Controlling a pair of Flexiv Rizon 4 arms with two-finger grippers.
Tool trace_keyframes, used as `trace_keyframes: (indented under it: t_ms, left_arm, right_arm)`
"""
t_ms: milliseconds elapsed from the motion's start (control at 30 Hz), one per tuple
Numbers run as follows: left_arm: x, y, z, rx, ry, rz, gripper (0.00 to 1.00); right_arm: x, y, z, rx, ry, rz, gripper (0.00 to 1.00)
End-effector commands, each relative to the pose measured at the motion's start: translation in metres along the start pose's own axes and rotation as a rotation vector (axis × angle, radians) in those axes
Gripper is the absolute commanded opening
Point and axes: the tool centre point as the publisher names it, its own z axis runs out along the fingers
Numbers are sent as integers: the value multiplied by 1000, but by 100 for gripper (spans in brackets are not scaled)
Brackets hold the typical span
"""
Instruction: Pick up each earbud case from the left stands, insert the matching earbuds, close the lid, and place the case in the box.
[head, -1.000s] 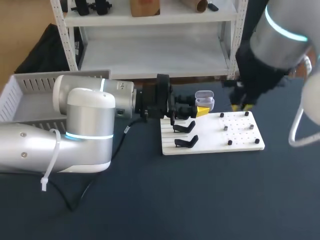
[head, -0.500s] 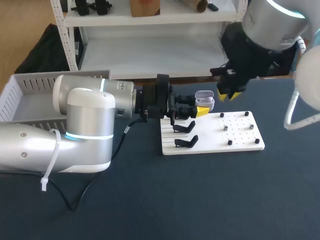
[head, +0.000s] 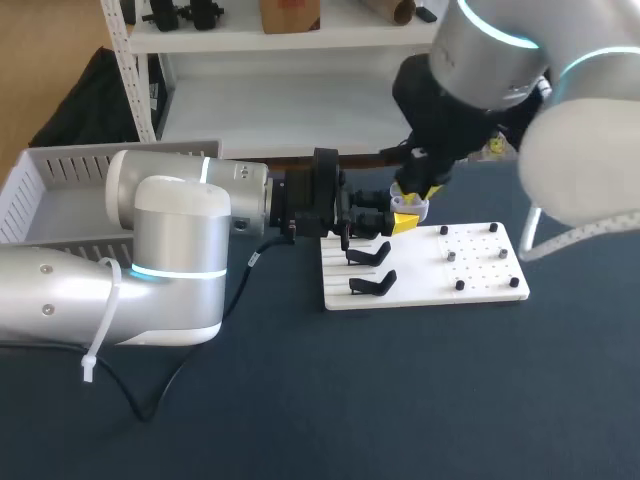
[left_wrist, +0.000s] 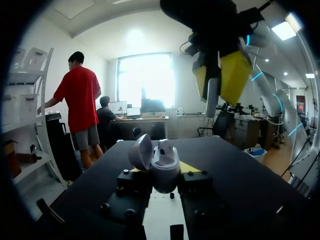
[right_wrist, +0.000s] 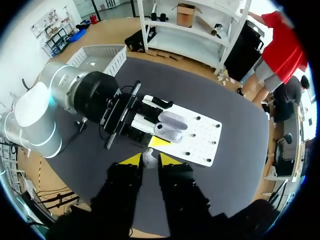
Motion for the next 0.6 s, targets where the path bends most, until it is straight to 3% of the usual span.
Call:
trace_keyframes:
  t_ms: [33,600]
  left_arm:
    - [0,1,0,0,1,0,0]
    - [0,1,0,0,1,0,0]
  right_arm:
    - [-8,2,8,-2,12,-8,0]
    - [-18,-6,34,32,32,-15,0]
